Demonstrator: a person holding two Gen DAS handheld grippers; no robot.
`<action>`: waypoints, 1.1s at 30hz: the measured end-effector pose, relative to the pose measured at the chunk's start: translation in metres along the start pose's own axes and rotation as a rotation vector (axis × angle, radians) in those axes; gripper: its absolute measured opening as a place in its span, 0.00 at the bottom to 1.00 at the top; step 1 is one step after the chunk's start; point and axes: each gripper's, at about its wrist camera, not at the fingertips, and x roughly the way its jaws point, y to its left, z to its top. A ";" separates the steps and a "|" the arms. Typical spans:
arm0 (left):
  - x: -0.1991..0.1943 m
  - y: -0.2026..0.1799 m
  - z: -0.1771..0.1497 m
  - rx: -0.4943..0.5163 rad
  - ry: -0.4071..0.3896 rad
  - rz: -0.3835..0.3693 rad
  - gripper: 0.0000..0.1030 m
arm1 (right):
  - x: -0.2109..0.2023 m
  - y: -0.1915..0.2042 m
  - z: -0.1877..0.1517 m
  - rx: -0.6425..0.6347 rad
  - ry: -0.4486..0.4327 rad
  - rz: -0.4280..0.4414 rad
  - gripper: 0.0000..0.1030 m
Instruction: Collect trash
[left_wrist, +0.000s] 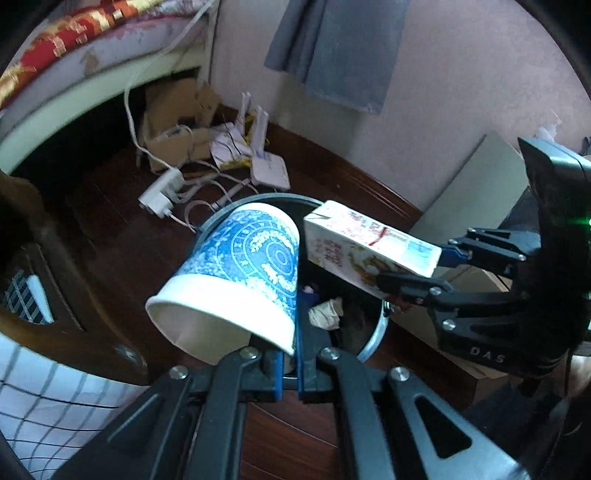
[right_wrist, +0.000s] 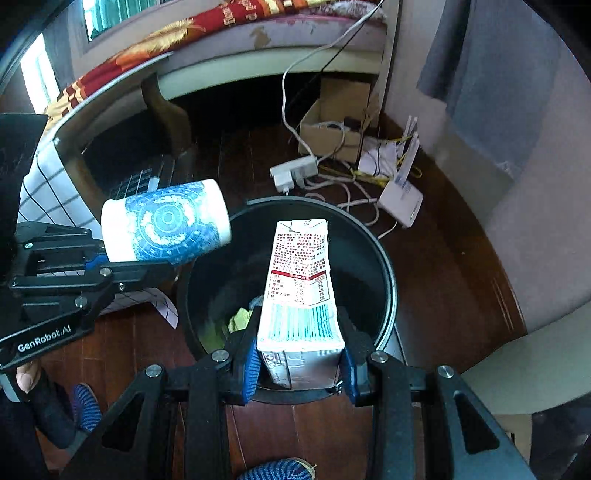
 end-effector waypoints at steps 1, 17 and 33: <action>0.005 0.000 0.001 0.007 0.013 -0.006 0.06 | 0.004 0.000 0.001 -0.012 0.009 -0.008 0.37; -0.017 0.021 -0.017 -0.136 -0.073 0.269 1.00 | 0.011 -0.028 -0.003 0.109 0.033 -0.120 1.00; -0.097 0.027 -0.034 -0.185 -0.202 0.341 1.00 | -0.048 0.030 0.014 0.078 -0.066 -0.095 1.00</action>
